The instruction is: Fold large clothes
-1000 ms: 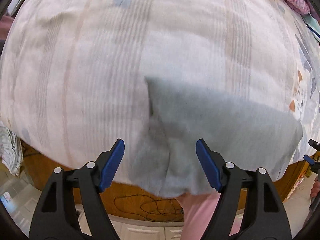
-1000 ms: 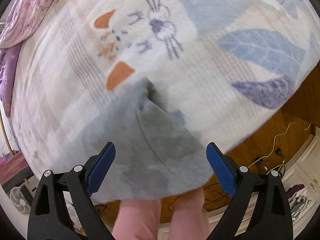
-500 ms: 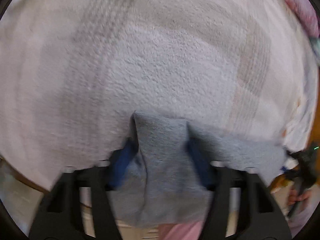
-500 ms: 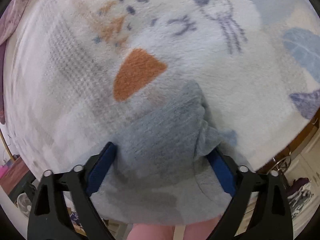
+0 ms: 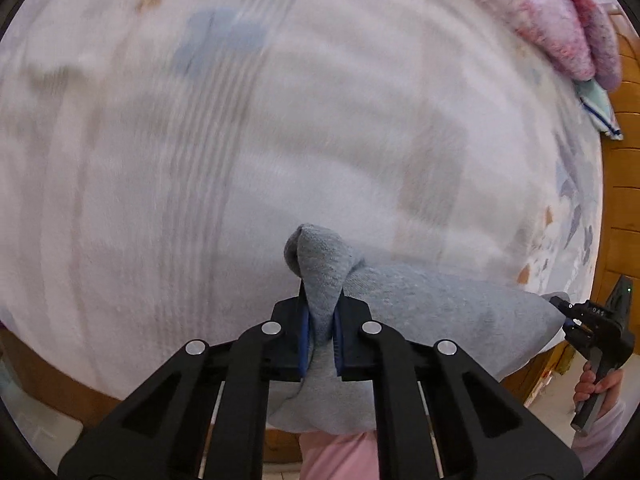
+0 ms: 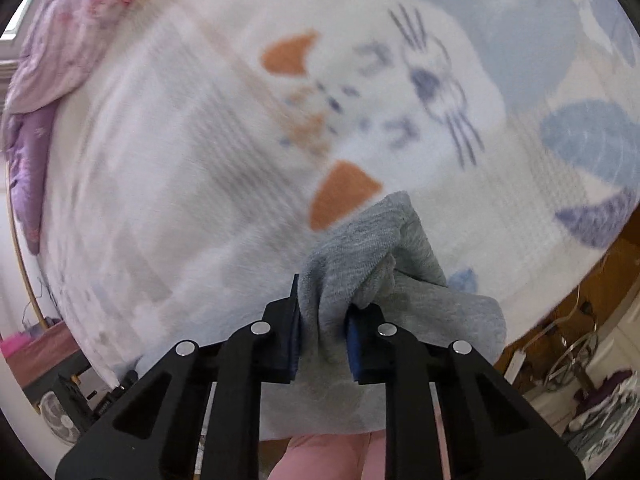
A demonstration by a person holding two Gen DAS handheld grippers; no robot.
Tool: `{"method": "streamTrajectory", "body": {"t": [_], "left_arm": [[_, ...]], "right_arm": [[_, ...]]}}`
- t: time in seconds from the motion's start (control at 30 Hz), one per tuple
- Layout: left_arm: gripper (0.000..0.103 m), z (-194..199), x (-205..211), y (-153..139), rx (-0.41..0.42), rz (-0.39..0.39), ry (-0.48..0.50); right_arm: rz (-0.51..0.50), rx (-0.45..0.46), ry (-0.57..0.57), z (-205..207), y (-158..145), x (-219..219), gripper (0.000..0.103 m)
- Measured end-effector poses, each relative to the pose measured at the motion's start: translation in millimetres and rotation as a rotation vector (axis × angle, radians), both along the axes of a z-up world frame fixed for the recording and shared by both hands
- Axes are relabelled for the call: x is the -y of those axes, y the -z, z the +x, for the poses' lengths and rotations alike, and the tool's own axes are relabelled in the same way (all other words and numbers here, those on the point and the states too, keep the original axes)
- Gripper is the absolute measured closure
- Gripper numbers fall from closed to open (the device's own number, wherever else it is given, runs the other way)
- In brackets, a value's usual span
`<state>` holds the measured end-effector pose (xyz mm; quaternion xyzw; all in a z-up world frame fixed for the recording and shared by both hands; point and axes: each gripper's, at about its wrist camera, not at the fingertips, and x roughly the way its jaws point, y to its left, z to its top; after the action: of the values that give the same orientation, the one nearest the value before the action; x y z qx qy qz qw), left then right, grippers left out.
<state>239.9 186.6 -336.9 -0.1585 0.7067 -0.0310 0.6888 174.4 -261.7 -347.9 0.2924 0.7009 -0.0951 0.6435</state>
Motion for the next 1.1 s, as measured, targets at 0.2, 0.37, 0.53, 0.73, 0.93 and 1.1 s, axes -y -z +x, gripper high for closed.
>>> {"method": "streamTrajectory", "body": {"t": [0.2,0.37,0.53,0.73,0.93,1.1], "left_arm": [[0.094,73,14,-28,0.117,-0.011,0.008],[0.093,140,37,-16,0.162,0.043,0.021],[0.066,162,36,3,0.153,0.405,0.086],[0.072,139,45,-8,0.3,0.194,-0.003],[0.094,137,118,51,0.327,0.179,0.042],[0.097,98,84,71,0.264,0.276,-0.017]], "right_arm": [[0.01,0.117,0.02,62,-29,4,0.086],[-0.007,0.187,-0.026,138,-34,-1,0.085],[-0.146,0.152,-0.069,183,-18,-10,0.033],[-0.302,0.487,-0.403,156,-57,-81,0.035],[-0.136,0.442,-0.619,167,20,-153,0.094],[-0.084,0.398,-0.501,145,32,-95,0.103]]}}
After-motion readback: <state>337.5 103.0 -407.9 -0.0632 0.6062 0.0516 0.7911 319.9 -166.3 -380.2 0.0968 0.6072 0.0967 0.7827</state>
